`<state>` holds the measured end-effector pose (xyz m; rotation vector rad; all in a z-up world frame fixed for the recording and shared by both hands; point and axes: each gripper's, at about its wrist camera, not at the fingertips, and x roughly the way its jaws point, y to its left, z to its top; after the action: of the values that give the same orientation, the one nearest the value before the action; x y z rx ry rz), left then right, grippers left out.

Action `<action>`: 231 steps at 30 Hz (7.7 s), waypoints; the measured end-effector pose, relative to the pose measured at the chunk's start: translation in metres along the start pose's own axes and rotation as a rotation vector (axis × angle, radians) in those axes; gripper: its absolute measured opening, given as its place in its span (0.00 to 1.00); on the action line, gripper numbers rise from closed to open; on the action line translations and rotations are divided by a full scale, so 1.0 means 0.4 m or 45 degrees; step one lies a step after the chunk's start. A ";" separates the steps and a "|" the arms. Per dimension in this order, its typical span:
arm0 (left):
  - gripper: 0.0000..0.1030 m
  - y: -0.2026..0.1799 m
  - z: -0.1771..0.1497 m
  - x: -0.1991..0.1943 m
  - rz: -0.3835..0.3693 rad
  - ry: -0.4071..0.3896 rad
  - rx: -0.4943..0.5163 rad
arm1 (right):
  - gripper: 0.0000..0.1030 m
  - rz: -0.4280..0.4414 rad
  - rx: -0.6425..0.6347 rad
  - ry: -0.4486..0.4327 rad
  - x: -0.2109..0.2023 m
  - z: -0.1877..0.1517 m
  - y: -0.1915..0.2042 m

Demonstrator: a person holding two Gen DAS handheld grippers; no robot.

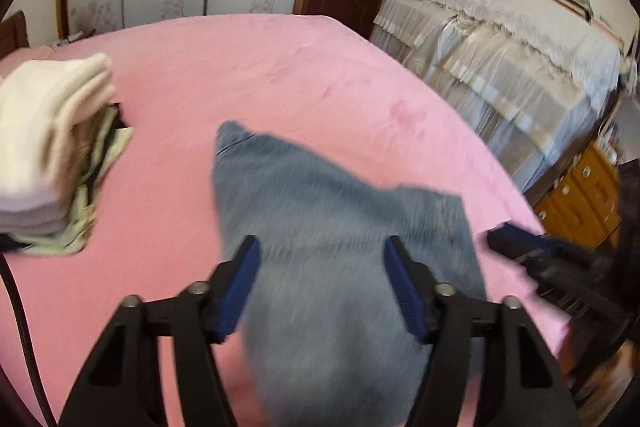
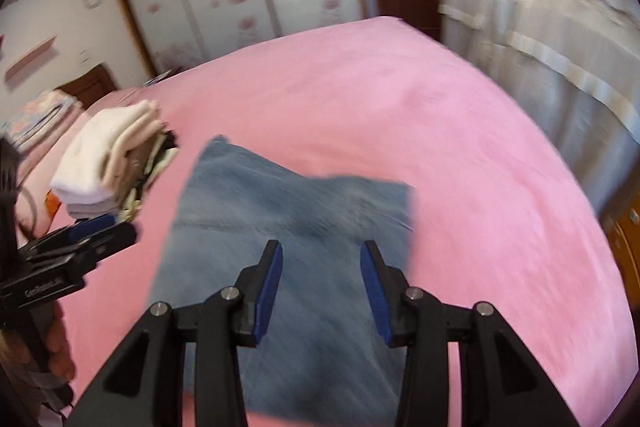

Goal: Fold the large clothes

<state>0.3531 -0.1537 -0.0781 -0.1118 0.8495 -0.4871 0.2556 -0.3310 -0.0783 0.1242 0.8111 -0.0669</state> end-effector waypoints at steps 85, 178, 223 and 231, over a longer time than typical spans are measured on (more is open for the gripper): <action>0.81 0.151 -0.218 0.095 -0.288 0.414 -0.128 | 1.00 0.470 0.318 0.514 0.160 -0.188 -0.287; 0.86 1.097 0.388 -0.305 0.679 0.004 -0.186 | 0.61 0.330 -0.219 0.295 0.430 0.376 0.837; 0.99 0.041 -0.467 -0.999 0.498 -0.173 -0.157 | 0.88 0.053 -0.182 -0.161 -0.782 -0.375 0.401; 0.99 -0.001 -0.561 -0.936 0.517 -0.115 -0.121 | 0.88 -0.036 -0.113 -0.155 -0.743 -0.457 0.350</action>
<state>-0.0227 0.0382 0.0331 -0.0454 0.7813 -0.0602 -0.0651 -0.1639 0.0249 0.0245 0.6930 -0.0642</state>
